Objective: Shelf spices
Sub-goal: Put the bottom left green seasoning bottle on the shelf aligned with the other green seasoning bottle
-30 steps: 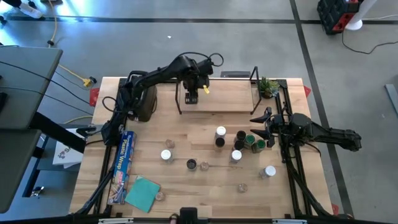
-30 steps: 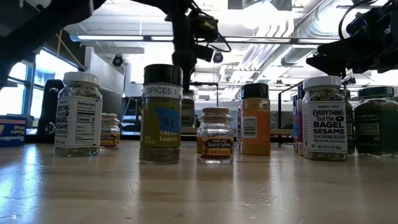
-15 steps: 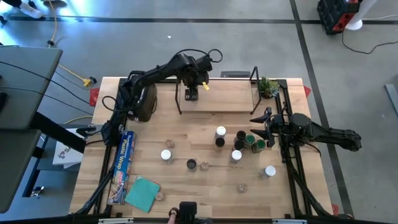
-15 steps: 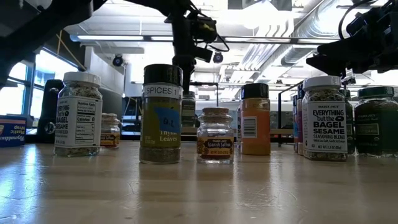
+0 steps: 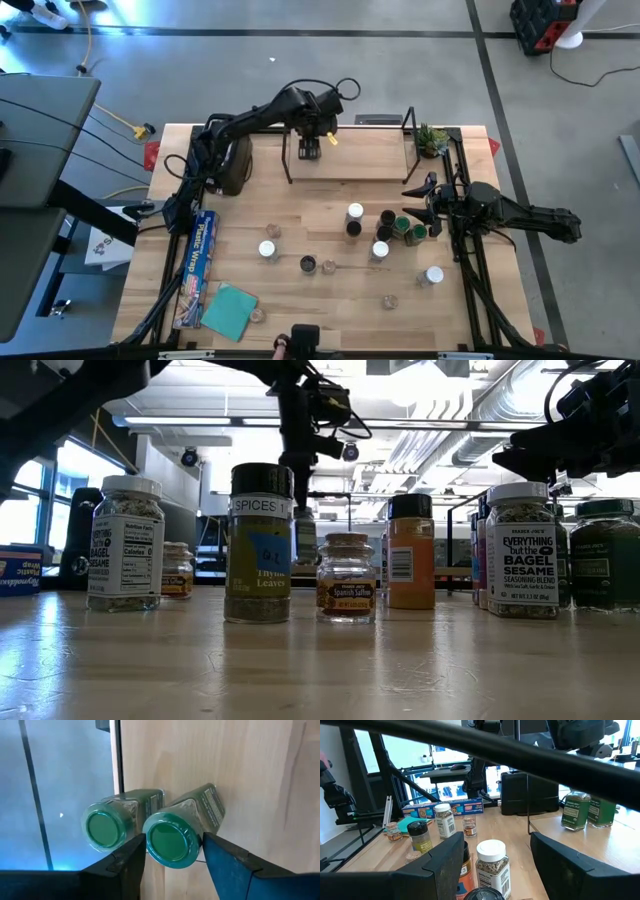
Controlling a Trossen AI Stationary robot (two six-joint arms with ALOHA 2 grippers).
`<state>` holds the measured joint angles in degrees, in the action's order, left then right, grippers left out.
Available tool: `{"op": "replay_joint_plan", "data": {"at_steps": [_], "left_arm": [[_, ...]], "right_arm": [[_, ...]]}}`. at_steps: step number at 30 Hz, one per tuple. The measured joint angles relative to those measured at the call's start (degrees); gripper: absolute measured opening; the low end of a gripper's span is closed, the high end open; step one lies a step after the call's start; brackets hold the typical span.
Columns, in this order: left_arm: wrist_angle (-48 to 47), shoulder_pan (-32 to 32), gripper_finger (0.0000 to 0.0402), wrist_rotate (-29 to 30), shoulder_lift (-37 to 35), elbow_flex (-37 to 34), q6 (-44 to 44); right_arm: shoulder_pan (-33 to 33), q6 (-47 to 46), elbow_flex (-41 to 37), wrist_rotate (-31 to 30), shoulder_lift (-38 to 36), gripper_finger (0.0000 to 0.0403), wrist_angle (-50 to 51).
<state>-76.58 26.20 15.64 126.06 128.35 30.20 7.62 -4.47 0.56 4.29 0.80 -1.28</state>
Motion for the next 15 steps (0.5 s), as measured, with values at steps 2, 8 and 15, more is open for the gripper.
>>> {"op": "replay_joint_plan", "data": {"at_steps": [2,8,15], "left_arm": [[-0.05,-0.58,0.0189,-0.67,0.00,0.00,0.00],[-0.54,-2.63,0.0188,-0.86,0.00,0.00,0.04],[-2.20,-4.29,0.0188,2.96,-1.18,-0.02,-8.06]], "right_arm": [[-0.01,0.00,0.00,0.00,-0.01,0.0224,0.00],[0.00,0.00,0.00,0.00,0.00,0.0224,0.01],[0.00,0.00,0.00,0.00,0.00,0.0224,0.00]]}}
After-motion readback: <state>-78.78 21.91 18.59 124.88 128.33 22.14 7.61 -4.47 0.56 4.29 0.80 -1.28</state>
